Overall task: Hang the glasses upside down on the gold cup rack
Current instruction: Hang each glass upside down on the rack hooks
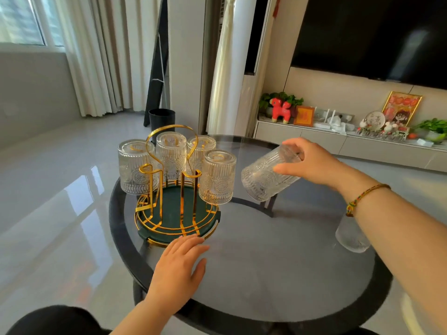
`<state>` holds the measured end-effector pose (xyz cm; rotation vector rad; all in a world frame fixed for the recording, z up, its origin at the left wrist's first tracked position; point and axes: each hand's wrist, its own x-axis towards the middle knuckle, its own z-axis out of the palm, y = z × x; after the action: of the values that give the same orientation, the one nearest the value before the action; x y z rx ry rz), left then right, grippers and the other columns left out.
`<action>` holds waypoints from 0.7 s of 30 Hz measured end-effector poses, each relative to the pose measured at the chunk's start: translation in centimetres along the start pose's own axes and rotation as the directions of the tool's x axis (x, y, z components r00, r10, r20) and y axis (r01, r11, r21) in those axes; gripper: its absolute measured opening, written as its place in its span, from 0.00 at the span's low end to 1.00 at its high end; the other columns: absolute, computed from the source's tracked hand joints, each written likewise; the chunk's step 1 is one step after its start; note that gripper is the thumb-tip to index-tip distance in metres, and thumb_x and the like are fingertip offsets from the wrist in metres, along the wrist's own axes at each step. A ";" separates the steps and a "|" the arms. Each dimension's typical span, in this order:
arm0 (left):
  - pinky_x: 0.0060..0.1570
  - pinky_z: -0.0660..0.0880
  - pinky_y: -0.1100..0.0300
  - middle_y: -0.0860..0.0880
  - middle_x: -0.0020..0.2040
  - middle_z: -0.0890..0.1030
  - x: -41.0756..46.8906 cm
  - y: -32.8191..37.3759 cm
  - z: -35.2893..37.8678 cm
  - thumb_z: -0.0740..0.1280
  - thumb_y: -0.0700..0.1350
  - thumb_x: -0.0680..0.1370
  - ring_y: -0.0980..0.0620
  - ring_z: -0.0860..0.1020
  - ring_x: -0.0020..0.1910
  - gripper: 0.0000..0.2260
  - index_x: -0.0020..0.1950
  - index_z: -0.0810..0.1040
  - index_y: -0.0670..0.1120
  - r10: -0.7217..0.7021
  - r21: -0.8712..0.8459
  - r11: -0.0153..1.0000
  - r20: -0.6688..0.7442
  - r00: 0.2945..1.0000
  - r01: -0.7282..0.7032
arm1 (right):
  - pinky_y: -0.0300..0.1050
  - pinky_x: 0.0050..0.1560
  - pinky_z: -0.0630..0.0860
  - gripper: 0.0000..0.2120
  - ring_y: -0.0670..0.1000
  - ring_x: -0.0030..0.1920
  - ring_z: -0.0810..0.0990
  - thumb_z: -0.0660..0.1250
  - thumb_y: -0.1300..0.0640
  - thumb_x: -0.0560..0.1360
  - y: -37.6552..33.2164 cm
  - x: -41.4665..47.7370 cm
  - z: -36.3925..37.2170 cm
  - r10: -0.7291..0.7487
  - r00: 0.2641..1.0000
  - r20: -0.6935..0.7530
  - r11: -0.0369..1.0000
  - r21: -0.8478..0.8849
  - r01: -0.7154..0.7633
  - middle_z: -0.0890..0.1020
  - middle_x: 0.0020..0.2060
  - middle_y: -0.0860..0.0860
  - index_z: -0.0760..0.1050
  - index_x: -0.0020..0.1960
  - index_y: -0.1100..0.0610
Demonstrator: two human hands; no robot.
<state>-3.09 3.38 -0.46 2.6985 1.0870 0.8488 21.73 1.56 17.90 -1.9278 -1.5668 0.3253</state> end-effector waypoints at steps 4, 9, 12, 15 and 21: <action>0.56 0.72 0.44 0.43 0.57 0.80 -0.7 -2.8 -1.3 0.74 0.38 0.66 0.41 0.77 0.58 0.19 0.55 0.77 0.45 -0.217 -0.066 0.975 -0.079 0.973 0.212 | 0.42 0.54 0.63 0.31 0.46 0.56 0.66 0.71 0.52 0.65 -4.1 0.3 -1.2 -0.121 0.992 0.038 0.992 -0.041 0.123 0.69 0.58 0.48 0.64 0.65 0.53; 0.68 0.42 0.58 0.49 0.74 0.57 -1.0 -4.8 -1.1 0.61 0.50 0.76 0.49 0.52 0.74 0.24 0.70 0.57 0.50 -0.291 -0.058 0.956 -0.060 0.955 0.288 | 0.40 0.55 0.63 0.32 0.44 0.58 0.65 0.71 0.51 0.65 -8.3 0.6 -0.9 -0.227 0.968 0.107 0.973 -0.024 0.231 0.70 0.64 0.50 0.64 0.66 0.49; 0.67 0.38 0.59 0.51 0.75 0.52 -1.0 -5.2 -0.7 0.58 0.54 0.76 0.55 0.42 0.72 0.26 0.71 0.52 0.52 -0.297 -0.040 0.954 -0.039 0.954 0.296 | 0.39 0.53 0.63 0.31 0.44 0.57 0.66 0.70 0.50 0.65 -10.2 1.0 0.0 -0.271 0.953 0.134 0.960 -0.037 0.278 0.70 0.62 0.49 0.64 0.65 0.48; 0.68 0.38 0.59 0.51 0.75 0.52 -1.2 -5.5 -0.4 0.58 0.55 0.76 0.58 0.38 0.67 0.26 0.71 0.52 0.52 -0.279 -0.042 0.960 -0.024 0.960 0.278 | 0.33 0.47 0.65 0.31 0.45 0.54 0.67 0.70 0.50 0.65 -11.8 1.6 1.4 -0.292 0.938 0.185 0.948 -0.075 0.310 0.70 0.61 0.49 0.63 0.65 0.48; 0.67 0.37 0.60 0.53 0.75 0.50 -1.3 -6.0 -0.1 0.56 0.56 0.77 0.58 0.34 0.67 0.26 0.71 0.49 0.54 -0.269 -0.025 0.963 -0.024 0.963 0.268 | 0.40 0.52 0.63 0.31 0.44 0.55 0.65 0.70 0.50 0.66 -13.3 2.5 5.0 -0.319 0.893 0.317 0.910 -0.162 0.382 0.69 0.65 0.51 0.62 0.65 0.50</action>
<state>-7.60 6.92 -2.77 2.4505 1.3999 0.8445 9.14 6.76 22.50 -1.7605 -2.1874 0.2902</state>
